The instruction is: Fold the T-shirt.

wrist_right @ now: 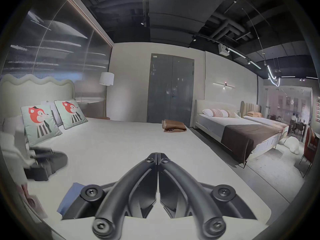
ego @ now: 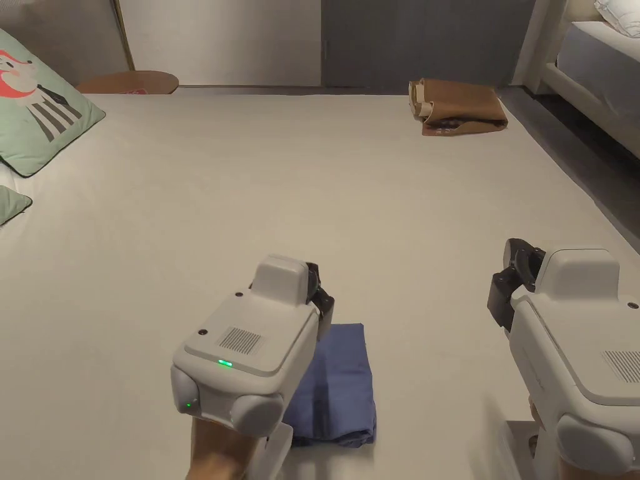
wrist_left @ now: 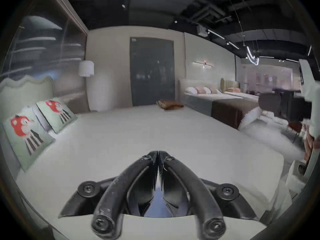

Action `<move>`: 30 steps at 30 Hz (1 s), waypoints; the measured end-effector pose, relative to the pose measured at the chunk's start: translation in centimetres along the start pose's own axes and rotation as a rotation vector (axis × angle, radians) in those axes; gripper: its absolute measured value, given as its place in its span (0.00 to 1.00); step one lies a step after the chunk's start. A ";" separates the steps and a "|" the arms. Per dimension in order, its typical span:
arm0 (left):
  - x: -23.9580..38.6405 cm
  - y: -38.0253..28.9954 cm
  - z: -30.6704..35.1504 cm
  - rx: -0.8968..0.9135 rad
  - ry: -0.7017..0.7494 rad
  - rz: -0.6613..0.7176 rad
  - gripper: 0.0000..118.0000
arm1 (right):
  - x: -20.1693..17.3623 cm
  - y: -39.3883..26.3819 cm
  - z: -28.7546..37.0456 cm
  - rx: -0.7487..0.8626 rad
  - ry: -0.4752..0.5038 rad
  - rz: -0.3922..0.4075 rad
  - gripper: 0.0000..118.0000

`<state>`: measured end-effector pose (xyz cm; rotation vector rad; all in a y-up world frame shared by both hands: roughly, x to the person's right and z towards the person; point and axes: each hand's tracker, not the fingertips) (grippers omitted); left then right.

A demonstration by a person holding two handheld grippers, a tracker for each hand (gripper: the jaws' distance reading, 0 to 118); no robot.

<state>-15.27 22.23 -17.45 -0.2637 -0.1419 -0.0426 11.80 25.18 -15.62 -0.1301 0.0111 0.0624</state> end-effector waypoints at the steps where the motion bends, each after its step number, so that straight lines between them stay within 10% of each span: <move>1: -0.8 0.5 0.4 0.025 0.023 -0.012 0.00 | -0.3 0.2 0.0 0.008 0.006 -0.001 0.00; 30: -11.1 2.9 4.7 0.156 0.313 0.068 0.00 | -5.5 1.4 -0.8 0.044 0.098 0.008 0.00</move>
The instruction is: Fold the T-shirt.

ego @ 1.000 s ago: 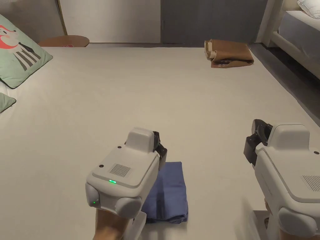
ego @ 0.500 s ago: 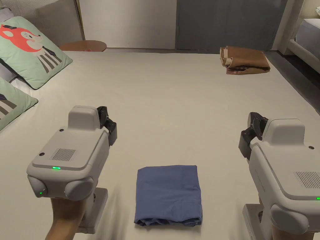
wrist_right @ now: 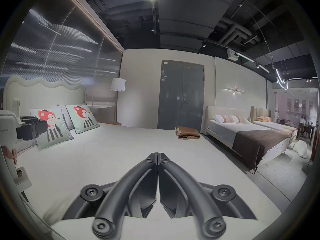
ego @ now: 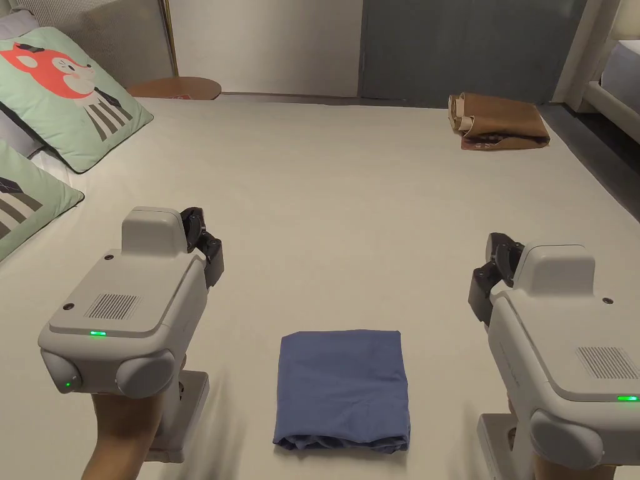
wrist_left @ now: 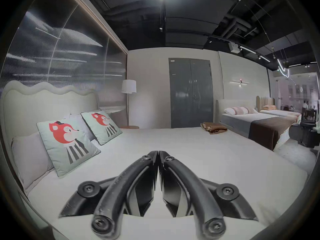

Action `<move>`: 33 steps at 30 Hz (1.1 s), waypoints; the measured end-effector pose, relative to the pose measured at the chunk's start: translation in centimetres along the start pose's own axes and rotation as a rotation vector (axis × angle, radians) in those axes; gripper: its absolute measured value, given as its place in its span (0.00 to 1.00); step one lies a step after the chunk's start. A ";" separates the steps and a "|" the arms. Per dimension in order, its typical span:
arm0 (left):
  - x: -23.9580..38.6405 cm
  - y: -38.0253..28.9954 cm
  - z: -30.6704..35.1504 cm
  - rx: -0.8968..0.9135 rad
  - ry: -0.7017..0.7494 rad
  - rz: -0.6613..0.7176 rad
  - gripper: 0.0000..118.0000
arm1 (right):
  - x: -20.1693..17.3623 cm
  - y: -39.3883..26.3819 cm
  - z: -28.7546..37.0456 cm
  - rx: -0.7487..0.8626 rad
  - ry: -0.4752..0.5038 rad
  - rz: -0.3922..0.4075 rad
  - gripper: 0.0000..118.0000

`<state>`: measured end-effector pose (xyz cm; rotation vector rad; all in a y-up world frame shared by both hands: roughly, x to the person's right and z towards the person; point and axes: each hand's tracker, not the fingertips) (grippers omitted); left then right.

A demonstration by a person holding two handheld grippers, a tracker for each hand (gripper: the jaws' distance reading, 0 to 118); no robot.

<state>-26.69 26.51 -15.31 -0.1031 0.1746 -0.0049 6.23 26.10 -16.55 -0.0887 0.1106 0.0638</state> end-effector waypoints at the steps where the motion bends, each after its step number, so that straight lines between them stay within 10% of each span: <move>1: 0.0 0.0 0.0 -0.002 -0.001 0.001 0.00 | -0.3 -0.4 -0.3 -0.014 0.011 0.000 0.00; 25: -0.8 -2.7 -1.6 -0.095 -0.039 0.020 0.00 | -7.4 -16.6 -7.2 -0.648 0.160 0.007 0.00; 31: 0.0 -5.8 -3.8 -0.382 -0.152 0.120 0.00 | -7.0 -16.4 -6.9 -0.649 0.180 -0.007 0.00; 33: 0.3 -7.2 -4.7 -0.526 -0.233 0.216 0.17 | -6.9 -16.5 -7.1 -0.651 0.185 -0.009 0.00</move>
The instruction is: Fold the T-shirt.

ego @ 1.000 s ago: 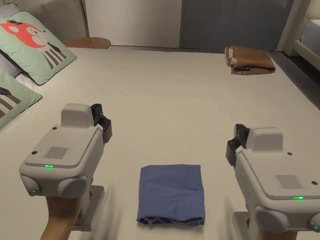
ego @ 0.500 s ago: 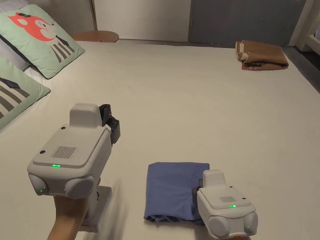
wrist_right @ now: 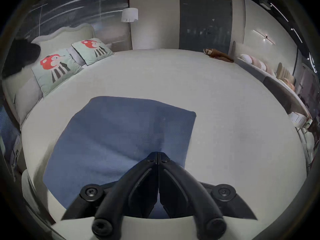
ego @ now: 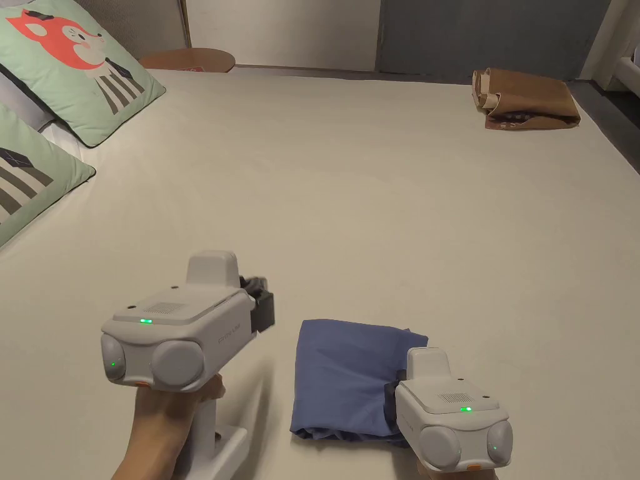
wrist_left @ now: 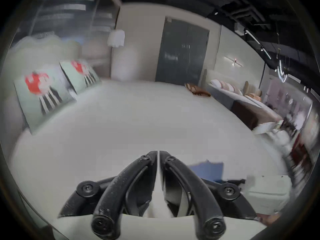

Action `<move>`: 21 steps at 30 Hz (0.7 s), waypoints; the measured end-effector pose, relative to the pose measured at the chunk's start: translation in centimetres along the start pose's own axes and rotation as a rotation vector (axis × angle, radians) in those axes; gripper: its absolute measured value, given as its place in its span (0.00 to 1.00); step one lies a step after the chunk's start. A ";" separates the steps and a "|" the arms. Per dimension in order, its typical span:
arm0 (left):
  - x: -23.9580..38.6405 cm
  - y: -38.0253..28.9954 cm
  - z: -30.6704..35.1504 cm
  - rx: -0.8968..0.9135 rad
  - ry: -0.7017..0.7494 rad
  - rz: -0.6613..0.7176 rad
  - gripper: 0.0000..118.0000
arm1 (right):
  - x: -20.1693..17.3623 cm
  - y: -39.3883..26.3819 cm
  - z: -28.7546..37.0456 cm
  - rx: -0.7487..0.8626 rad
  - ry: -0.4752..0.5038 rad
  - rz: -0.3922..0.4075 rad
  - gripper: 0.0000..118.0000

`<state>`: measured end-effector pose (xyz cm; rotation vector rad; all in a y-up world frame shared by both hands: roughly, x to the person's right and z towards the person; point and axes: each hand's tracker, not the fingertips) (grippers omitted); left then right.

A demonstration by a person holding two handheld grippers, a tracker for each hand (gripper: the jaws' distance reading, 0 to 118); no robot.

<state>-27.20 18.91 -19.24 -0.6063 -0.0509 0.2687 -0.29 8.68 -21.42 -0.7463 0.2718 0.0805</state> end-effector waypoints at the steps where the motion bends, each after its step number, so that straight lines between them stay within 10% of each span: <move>1: -0.2 -0.3 -0.9 -0.066 -0.035 0.040 0.34 | 0.1 0.0 0.0 -0.001 0.003 -0.004 0.00; 2: -0.5 -0.7 -1.9 -0.126 -0.071 0.089 0.64 | 0.1 0.1 0.1 -0.003 0.006 -0.010 0.00; 4: -0.5 -1.3 -3.1 -0.226 -0.138 0.142 0.90 | 0.2 0.0 -0.1 -0.004 0.012 -0.016 0.00; 13: -4.0 -4.2 -10.4 -0.527 -0.320 0.455 0.91 | 0.8 -0.2 -0.7 -0.006 0.032 -0.042 0.00; 17: -3.2 -4.8 -10.1 -0.518 -0.337 0.485 0.40 | 0.9 -0.3 -0.4 -0.002 0.036 -0.041 0.00; 21: -3.4 -5.1 -10.3 -0.497 -0.315 0.398 0.21 | 1.0 -0.2 0.0 0.000 0.045 -0.048 0.00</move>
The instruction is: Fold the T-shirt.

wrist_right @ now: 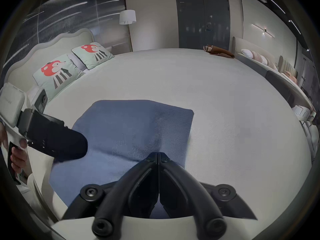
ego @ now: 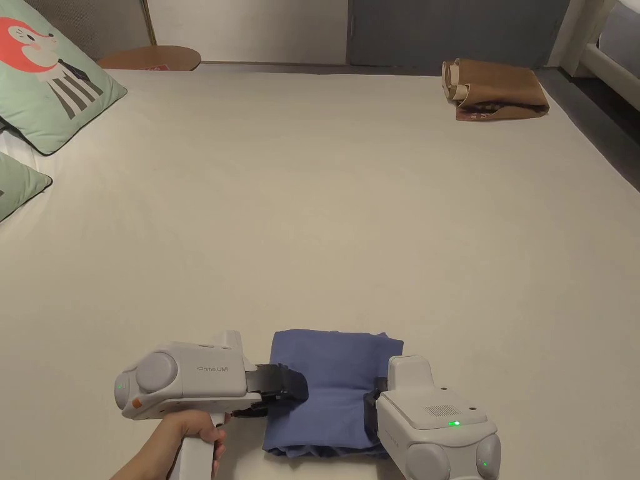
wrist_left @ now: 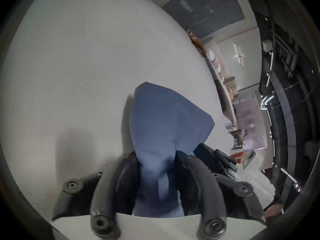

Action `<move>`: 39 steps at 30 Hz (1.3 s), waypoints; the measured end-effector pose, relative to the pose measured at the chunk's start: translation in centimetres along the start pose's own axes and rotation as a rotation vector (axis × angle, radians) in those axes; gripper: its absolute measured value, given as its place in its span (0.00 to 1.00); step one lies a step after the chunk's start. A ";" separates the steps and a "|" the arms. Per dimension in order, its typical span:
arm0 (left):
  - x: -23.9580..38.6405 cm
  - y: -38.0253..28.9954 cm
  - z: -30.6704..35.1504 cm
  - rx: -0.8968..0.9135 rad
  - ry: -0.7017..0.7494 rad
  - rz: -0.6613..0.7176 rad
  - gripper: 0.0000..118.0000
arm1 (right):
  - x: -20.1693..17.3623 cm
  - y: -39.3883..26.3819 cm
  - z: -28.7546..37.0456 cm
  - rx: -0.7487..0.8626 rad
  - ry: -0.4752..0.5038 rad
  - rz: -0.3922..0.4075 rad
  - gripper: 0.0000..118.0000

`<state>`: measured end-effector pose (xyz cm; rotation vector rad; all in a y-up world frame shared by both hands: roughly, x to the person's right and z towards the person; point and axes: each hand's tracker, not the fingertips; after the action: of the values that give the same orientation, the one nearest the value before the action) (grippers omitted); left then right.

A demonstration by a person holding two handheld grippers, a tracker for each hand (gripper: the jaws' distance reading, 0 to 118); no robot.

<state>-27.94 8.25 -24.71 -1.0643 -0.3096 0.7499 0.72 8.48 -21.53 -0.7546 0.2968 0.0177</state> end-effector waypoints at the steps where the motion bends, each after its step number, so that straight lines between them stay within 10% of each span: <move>1: 0.0 0.0 0.0 -0.002 -0.003 -0.001 0.16 | 0.0 0.0 0.1 0.002 0.002 -0.005 0.00; 17: 1.1 4.1 6.8 -0.003 0.118 -0.221 0.13 | -4.6 7.1 6.3 0.308 0.005 0.057 0.00; 39: -26.9 18.1 31.3 0.154 0.677 -0.077 0.13 | -21.2 14.0 0.0 0.442 0.147 0.147 0.00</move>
<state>-72.26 15.80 -22.56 -1.0892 0.2817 0.3052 -21.27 20.63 -25.14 -0.2940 0.4776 0.0340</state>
